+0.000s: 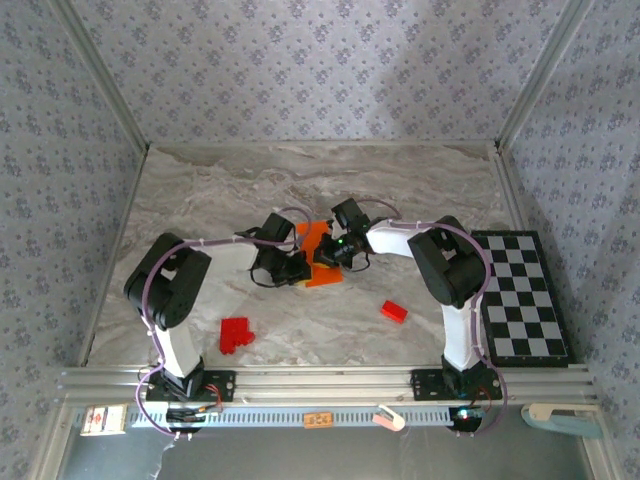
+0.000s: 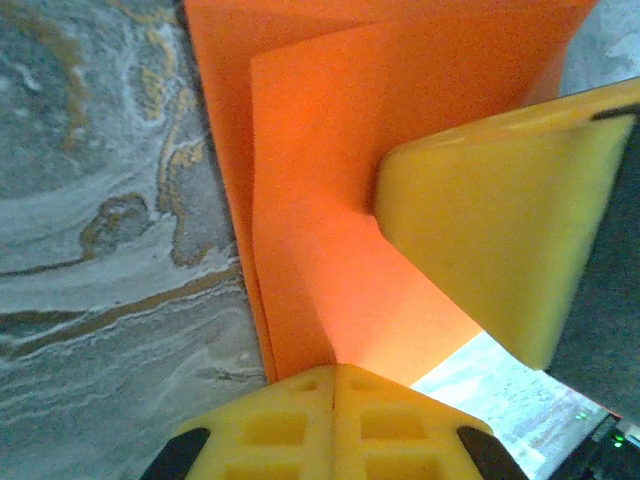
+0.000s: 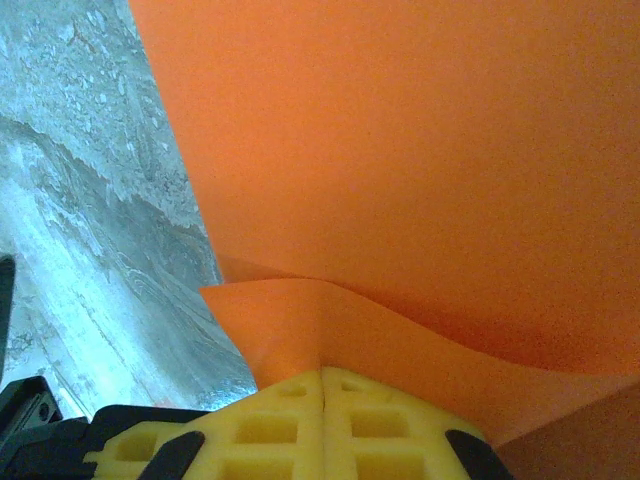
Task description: Fold a paper plane with a square sheet of paper (pick it up from the middle)
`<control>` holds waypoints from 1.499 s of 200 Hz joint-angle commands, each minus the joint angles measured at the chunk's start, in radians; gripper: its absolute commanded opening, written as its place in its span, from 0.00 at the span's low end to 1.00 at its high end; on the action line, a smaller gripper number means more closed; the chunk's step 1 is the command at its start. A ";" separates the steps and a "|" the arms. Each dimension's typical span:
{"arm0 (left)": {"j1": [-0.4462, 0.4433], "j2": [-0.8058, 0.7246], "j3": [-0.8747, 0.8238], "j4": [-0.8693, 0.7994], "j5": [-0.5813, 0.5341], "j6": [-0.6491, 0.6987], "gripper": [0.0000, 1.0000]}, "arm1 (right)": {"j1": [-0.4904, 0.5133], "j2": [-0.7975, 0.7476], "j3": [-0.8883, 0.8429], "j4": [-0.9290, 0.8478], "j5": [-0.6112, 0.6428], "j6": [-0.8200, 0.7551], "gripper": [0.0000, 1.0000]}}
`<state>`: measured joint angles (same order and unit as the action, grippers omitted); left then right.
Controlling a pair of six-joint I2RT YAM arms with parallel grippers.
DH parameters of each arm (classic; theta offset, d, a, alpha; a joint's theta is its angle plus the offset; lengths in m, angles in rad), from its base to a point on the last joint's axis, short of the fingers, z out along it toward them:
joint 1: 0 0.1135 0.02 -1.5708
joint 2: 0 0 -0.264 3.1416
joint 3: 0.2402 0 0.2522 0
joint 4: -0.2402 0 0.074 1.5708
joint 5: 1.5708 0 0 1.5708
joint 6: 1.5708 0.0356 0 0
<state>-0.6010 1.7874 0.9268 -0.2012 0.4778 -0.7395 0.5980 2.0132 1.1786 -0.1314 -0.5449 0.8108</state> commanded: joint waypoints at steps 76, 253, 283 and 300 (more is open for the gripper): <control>-0.049 -0.180 -0.008 -0.215 -0.124 0.109 0.05 | 0.002 0.090 -0.028 -0.131 0.095 0.000 0.01; -0.009 0.005 0.017 0.009 -0.040 0.004 0.01 | -0.005 0.079 -0.025 -0.118 0.068 0.008 0.01; -0.004 0.029 0.017 -0.038 -0.076 0.002 0.00 | -0.006 0.070 -0.026 -0.117 0.065 0.007 0.01; 0.001 0.030 0.003 -0.056 -0.091 -0.001 0.00 | -0.009 0.056 -0.024 -0.105 0.058 0.006 0.01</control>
<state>-0.6086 1.7901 0.9417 -0.1902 0.4328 -0.7315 0.5968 2.0209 1.1831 -0.1291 -0.5694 0.8143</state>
